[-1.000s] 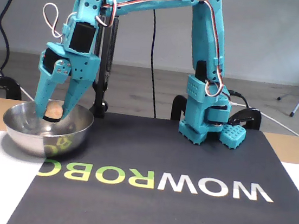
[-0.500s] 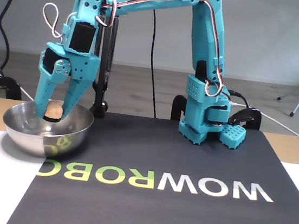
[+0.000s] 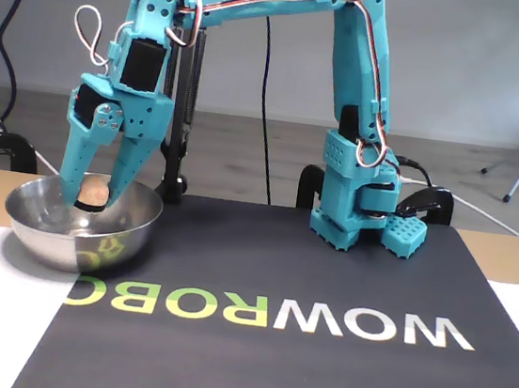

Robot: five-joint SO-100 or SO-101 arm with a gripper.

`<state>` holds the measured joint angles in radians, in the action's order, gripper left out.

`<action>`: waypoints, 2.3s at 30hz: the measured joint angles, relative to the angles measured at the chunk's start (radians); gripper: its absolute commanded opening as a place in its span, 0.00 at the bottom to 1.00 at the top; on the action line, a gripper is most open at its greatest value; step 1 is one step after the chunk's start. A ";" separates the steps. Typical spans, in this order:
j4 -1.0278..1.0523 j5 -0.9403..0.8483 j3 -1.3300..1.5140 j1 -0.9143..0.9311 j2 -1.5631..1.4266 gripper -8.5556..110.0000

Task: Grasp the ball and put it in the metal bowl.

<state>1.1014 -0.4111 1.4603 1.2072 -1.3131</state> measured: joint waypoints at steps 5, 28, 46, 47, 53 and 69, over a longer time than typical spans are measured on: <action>0.000 0.000 0.000 0.000 0.000 0.67; 0.000 0.000 0.000 0.000 0.000 0.15; 0.000 0.002 0.000 -0.002 0.000 0.07; 0.000 0.002 0.000 -0.003 0.000 0.07; 0.000 0.055 0.000 -0.008 0.000 0.07; 0.163 0.120 0.000 -0.167 -0.035 0.07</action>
<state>1.2640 -0.2915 1.4603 1.0400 -1.3484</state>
